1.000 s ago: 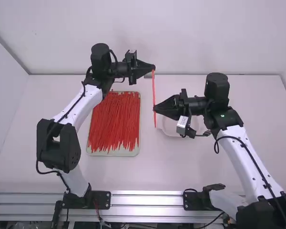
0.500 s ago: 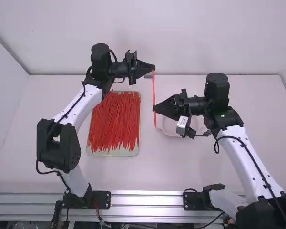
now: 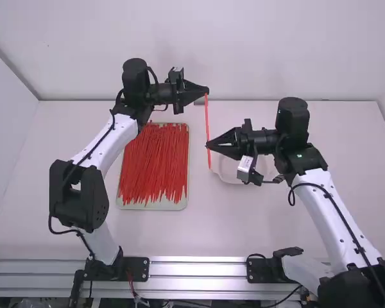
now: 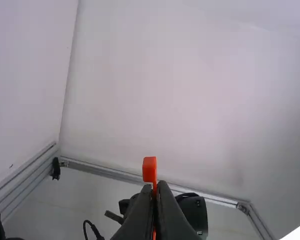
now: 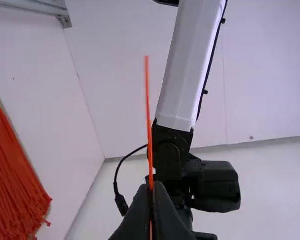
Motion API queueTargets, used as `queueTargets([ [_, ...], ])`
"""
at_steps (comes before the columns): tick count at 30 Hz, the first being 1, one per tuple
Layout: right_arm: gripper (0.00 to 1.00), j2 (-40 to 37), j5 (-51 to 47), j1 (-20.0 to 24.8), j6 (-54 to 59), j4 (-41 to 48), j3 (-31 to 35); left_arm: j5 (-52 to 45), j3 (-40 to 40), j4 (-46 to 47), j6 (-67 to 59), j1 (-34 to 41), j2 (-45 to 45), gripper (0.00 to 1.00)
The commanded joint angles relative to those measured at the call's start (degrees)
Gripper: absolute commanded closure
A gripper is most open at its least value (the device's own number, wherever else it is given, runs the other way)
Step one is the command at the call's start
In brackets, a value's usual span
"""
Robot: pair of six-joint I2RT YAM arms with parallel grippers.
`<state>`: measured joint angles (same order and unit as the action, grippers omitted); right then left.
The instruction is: Fasten the cable tie
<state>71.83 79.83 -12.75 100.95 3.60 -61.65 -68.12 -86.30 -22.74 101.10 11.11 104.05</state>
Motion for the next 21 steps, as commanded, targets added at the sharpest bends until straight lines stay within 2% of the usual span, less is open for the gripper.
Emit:
queueTargets([
  [1,1.00,0.09,-0.20,-0.04,0.00,-0.17,-1.29,0.04,-1.49,-0.20,-0.63,0.20,-0.22,0.98],
  [7,1.00,0.09,-0.20,0.02,-3.41,-0.17,-1.29,0.22,-1.49,-0.20,-3.72,0.20,-0.22,0.98],
  [14,1.00,0.09,-0.17,-0.07,-17.81,-0.17,-1.29,0.22,-1.49,0.76,-20.24,0.15,-0.22,0.98],
  [20,1.00,0.09,1.29,-0.04,-46.27,-0.13,-1.29,1.53,-1.49,6.67,-31.67,0.15,-0.22,0.98],
  [21,1.00,0.09,0.13,0.17,-55.19,-0.17,-1.29,1.53,-1.49,8.52,-34.12,0.15,-0.22,0.98],
])
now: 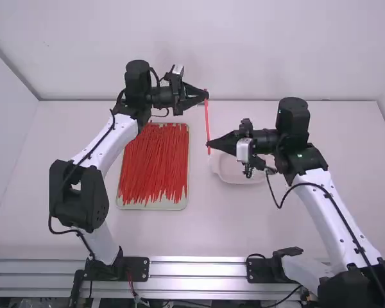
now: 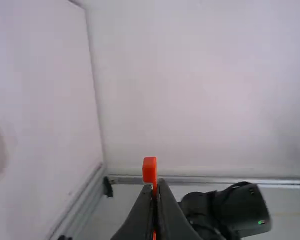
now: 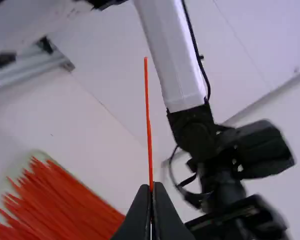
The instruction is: Fasten the cable tie
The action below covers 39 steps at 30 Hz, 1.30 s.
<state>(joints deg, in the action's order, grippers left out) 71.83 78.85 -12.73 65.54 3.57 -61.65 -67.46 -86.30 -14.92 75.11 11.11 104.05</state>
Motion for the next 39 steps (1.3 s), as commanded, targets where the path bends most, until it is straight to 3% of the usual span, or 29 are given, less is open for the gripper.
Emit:
queueTargets([
  [1,1.00,0.09,0.07,0.44,-23.61,-0.15,-1.29,0.87,-1.49,1.40,-9.31,0.13,-0.22,0.98],
  [6,1.00,0.09,-4.28,0.76,-34.84,-0.70,-1.29,0.85,-1.49,4.68,-18.12,0.15,-0.22,0.98],
  [12,1.00,0.09,6.29,-0.48,-31.74,-2.25,-1.29,0.85,-1.49,4.63,-30.01,0.24,-0.22,0.98],
  [14,1.00,0.09,7.41,-0.31,-39.17,-7.85,-1.29,0.90,-1.49,4.09,-33.94,0.24,-0.22,0.99],
  [19,1.00,0.09,-6.25,-0.76,-66.82,-22.36,-1.29,0.85,-1.49,2.58,-37.51,0.26,-0.22,0.98],
  [26,1.00,0.61,-18.47,0.35,-82.05,-28.44,-1.31,0.85,-1.49,0.13,-45.31,0.35,-0.22,0.98],
  [29,1.00,2.84,-17.97,1.81,-85.96,-29.38,-1.31,0.90,-1.49,-1.09,-47.47,0.37,-0.22,0.99],
  [34,1.00,10.32,-8.85,4.15,-93.59,-32.72,-1.31,0.59,-1.49,-3.85,-49.59,0.37,-0.22,0.98],
  [39,1.00,15.52,-1.01,3.85,-105.13,-39.19,-1.31,0.92,-1.49,-2.29,-60.19,0.35,-0.22,0.98],
])
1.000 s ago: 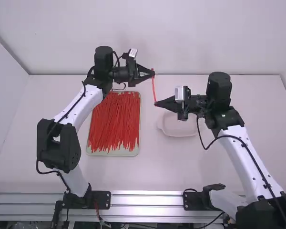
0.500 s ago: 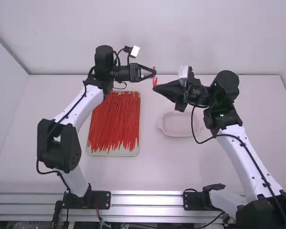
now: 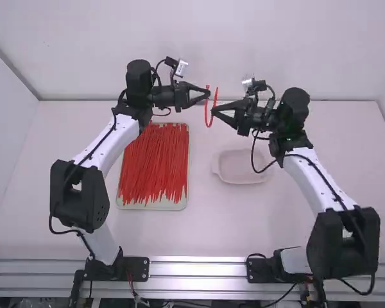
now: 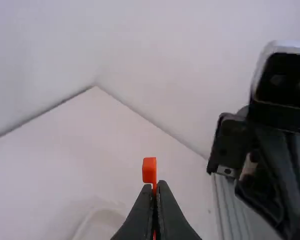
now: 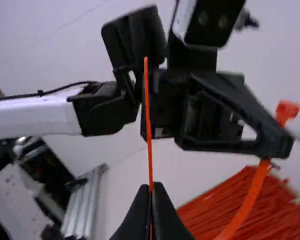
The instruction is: Fasten the cable tie
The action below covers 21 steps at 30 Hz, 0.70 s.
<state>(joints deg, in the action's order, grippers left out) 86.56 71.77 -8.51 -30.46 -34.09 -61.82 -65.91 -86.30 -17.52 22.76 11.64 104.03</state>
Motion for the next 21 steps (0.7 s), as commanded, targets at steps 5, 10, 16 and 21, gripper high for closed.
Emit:
queueTargets([
  [5,1.00,1.18,10.40,-2.01,-13.84,-1.57,-1.11,-0.68,-1.49,1.36,-15.50,-1.44,-0.20,0.98],
  [10,1.00,1.14,10.93,-2.47,-20.98,-1.55,-1.11,-0.74,-1.49,0.42,-18.12,-3.28,-0.20,0.98],
  [16,1.00,1.14,10.05,-4.68,-26.34,-1.75,-1.11,-7.58,-1.49,-7.58,-18.29,-4.00,-0.20,0.98],
  [21,1.00,1.14,8.76,-6.19,-26.10,-1.75,-1.11,-10.62,-1.49,-13.49,-17.73,-3.82,-0.20,0.98],
])
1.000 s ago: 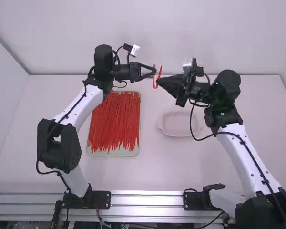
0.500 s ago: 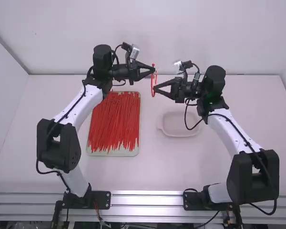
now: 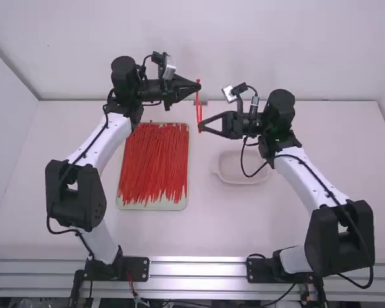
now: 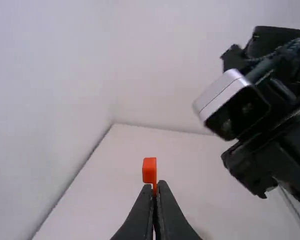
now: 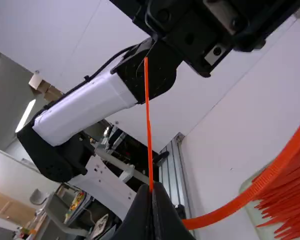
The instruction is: Fasten the cable tie
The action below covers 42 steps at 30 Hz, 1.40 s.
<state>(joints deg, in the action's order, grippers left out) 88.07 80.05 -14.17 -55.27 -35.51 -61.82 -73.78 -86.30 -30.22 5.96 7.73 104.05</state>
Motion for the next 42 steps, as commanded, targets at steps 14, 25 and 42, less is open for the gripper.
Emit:
queueTargets([
  [14,1.00,-0.37,-4.50,0.31,-1.97,-0.35,-1.14,-8.68,-1.49,-3.15,-1.53,0.92,-0.22,0.98],
  [25,1.00,-0.37,-5.51,0.72,-3.48,-0.50,-1.14,-10.86,-1.49,-5.64,-4.48,1.38,-0.22,0.98],
  [42,1.00,-0.37,-5.53,1.07,-12.09,-8.26,-1.14,-9.18,-1.49,-4.39,-18.84,1.64,-0.22,0.98],
])
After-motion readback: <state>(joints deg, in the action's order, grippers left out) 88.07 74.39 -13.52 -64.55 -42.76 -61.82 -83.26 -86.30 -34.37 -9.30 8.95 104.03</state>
